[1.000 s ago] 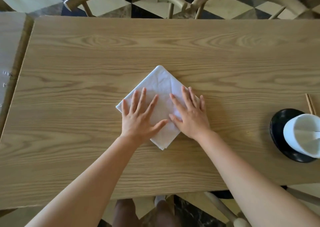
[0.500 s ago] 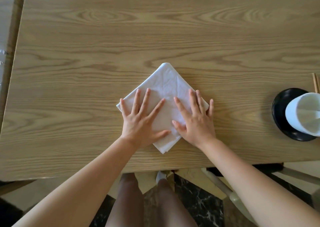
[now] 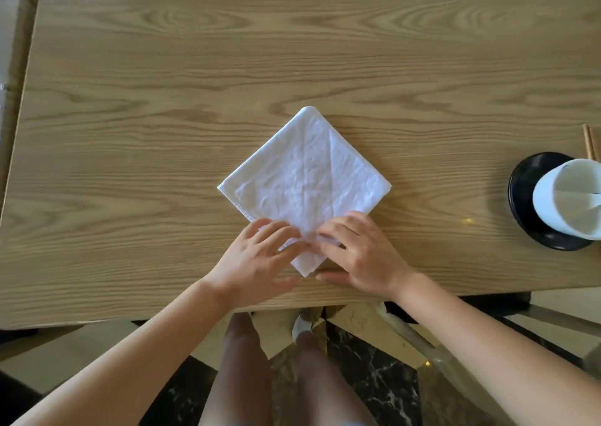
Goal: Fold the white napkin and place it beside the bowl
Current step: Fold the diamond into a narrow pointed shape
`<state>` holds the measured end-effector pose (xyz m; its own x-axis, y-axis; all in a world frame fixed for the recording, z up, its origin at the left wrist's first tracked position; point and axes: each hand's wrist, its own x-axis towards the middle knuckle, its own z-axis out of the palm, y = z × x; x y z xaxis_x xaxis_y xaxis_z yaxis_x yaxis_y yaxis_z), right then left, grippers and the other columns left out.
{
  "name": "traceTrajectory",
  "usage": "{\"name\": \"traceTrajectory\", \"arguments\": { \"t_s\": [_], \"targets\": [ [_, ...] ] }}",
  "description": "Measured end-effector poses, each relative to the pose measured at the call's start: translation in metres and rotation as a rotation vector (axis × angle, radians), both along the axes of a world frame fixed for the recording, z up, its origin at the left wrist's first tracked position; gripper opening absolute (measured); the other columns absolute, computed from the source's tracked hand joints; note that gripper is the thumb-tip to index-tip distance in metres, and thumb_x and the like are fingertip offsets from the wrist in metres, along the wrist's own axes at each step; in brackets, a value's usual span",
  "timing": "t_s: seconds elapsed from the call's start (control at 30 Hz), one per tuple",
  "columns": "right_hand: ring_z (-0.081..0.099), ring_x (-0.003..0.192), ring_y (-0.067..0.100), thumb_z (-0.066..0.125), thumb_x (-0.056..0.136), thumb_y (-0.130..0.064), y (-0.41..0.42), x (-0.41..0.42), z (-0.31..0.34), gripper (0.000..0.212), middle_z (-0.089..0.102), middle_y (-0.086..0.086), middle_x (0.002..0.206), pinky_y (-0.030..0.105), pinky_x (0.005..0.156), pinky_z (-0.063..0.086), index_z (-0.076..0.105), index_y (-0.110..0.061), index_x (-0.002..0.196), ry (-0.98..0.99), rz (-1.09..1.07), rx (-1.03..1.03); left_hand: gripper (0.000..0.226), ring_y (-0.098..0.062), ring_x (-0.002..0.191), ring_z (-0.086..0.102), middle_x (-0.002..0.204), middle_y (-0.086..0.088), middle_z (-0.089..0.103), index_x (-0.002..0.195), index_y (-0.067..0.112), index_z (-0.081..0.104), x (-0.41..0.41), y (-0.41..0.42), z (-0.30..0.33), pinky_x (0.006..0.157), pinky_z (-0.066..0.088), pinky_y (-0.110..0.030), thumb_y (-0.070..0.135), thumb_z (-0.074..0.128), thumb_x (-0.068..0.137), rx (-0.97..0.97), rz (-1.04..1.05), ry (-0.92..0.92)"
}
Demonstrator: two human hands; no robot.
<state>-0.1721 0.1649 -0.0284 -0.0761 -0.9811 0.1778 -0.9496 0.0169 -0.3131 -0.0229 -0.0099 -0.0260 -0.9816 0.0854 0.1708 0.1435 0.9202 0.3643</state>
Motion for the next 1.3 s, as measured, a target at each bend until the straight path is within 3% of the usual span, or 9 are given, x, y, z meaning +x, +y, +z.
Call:
{"name": "traceTrajectory", "arguments": {
  "t_s": [0.17,0.27,0.4,0.73,0.9,1.03,1.13,1.23,1.3],
  "targets": [
    [0.061,0.091,0.024,0.062,0.089,-0.015,-0.007,-0.009,0.004,0.014,0.068,0.008,0.097,0.038,0.076,0.05,0.068,-0.006,0.097,0.104,0.065,-0.099,0.026,-0.026,0.087,0.063,0.095,-0.007,0.067,0.094,0.01,0.069,-0.012,-0.006,0.005,0.067,0.052,-0.038,0.031,0.065,0.08,-0.047,-0.068,0.061],
    [0.063,0.09,0.024,0.058,0.089,-0.004,-0.006,-0.016,0.004,0.012,0.068,0.01,0.096,0.036,0.076,0.052,0.068,-0.004,0.096,0.113,0.132,-0.077,0.022,-0.025,0.084,0.066,0.092,-0.007,0.07,0.091,0.007,0.071,-0.012,-0.015,0.008,0.063,0.054,-0.035,0.027,0.06,0.086,-0.037,-0.143,0.072],
    [0.061,0.09,0.025,0.057,0.087,0.003,-0.005,-0.021,0.005,0.015,0.067,0.012,0.096,0.034,0.08,0.053,0.065,-0.001,0.099,0.066,0.115,-0.014,0.014,-0.025,0.083,0.065,0.092,-0.008,0.069,0.092,0.005,0.068,-0.011,-0.023,0.006,0.058,0.053,-0.033,0.002,0.059,0.083,-0.036,-0.162,0.075],
    [0.061,0.087,0.024,0.066,0.08,0.002,0.0,-0.023,0.008,0.016,0.067,0.009,0.091,0.035,0.078,0.051,0.066,-0.005,0.094,-0.032,-0.093,-0.009,0.014,-0.023,0.073,0.061,0.085,-0.006,0.066,0.086,0.007,0.067,-0.012,-0.029,0.006,0.053,0.048,-0.032,-0.001,0.057,0.082,-0.069,0.009,0.07],
    [0.061,0.08,0.02,0.058,0.082,-0.004,0.0,-0.015,0.016,0.015,0.067,0.007,0.085,0.03,0.074,0.051,0.067,-0.004,0.094,-0.233,-0.244,-0.049,0.016,-0.022,0.075,0.062,0.084,-0.003,0.067,0.092,0.008,0.067,-0.01,-0.031,0.012,0.055,0.051,-0.031,0.011,0.053,0.086,0.122,0.089,-0.006],
    [0.062,0.075,0.015,0.058,0.086,-0.016,0.002,-0.003,0.023,0.017,0.068,0.005,0.08,0.029,0.068,0.052,0.068,-0.003,0.09,-0.407,-0.401,-0.121,0.02,-0.007,0.076,0.057,0.084,0.004,0.067,0.099,0.015,0.062,-0.003,-0.027,0.026,0.067,0.048,-0.025,0.025,0.053,0.085,0.34,0.32,-0.037],
    [0.059,0.074,0.005,0.059,0.085,-0.02,-0.004,0.0,0.033,0.017,0.067,0.0,0.078,0.02,0.067,0.05,0.067,-0.004,0.087,-0.503,-0.526,-0.205,0.01,-0.002,0.072,0.053,0.079,0.008,0.065,0.092,0.019,0.063,-0.01,-0.023,0.04,0.069,0.045,-0.016,0.022,0.058,0.084,0.402,0.43,0.05],
    [0.056,0.072,0.005,0.064,0.083,-0.019,-0.018,-0.008,0.039,0.013,0.064,-0.004,0.078,0.012,0.067,0.045,0.066,-0.006,0.084,-0.537,-0.672,-0.259,0.01,-0.002,0.069,0.05,0.077,0.01,0.06,0.09,0.011,0.07,-0.031,-0.025,0.048,0.071,0.038,-0.005,0.011,0.066,0.08,0.401,0.546,0.116],
    [0.055,0.069,0.008,0.064,0.081,-0.017,-0.03,-0.017,0.042,0.01,0.062,-0.003,0.076,0.013,0.064,0.043,0.065,-0.008,0.083,-0.581,-0.763,-0.261,0.014,-0.005,0.07,0.051,0.077,0.008,0.06,0.093,0.007,0.072,-0.048,-0.03,0.048,0.071,0.04,-0.008,0.006,0.067,0.08,0.382,0.587,0.135]
  ]
}}
